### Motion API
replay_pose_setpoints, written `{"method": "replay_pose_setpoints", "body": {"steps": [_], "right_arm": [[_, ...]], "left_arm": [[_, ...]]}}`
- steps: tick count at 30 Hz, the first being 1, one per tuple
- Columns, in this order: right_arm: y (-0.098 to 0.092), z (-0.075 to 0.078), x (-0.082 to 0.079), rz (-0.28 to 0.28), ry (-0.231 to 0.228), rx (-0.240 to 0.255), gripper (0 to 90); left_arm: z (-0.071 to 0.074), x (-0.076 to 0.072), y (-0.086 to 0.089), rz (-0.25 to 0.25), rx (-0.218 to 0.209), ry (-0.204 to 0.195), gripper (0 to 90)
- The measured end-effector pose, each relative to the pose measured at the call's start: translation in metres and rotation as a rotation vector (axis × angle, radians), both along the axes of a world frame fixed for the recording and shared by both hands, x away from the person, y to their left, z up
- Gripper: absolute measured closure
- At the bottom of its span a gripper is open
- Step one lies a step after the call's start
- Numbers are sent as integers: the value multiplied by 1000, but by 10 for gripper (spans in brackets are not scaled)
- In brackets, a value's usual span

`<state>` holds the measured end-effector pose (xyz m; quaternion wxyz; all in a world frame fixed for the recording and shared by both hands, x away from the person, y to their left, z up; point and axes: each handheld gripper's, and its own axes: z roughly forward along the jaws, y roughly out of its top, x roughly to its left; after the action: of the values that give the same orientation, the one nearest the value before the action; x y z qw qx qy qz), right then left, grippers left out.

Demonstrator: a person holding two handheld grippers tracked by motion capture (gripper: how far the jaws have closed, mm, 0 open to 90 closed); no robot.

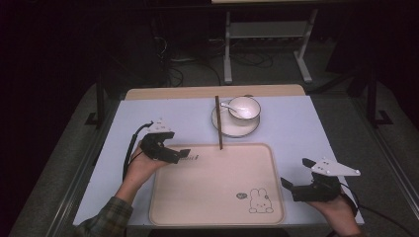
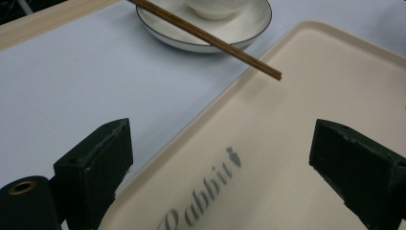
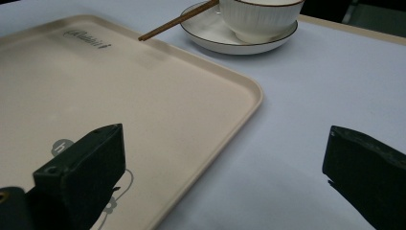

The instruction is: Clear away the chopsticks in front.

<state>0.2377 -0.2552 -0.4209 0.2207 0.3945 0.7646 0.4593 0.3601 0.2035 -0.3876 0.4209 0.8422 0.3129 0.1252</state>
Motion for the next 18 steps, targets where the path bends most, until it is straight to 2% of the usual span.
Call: {"method": "replay_pose_setpoints", "body": {"steps": [10,12,18], "right_arm": [[-2,-1,0,-4,2,5,2],[-2,-1,0,-4,3,8,2],[-2,-1,0,0,10,13,2]], "left_arm": [[0,41,-36,-14,6,18,77],[1,48,-42,-15,11,19,112],[-1,73,-64,-14,29,24,136]]}}
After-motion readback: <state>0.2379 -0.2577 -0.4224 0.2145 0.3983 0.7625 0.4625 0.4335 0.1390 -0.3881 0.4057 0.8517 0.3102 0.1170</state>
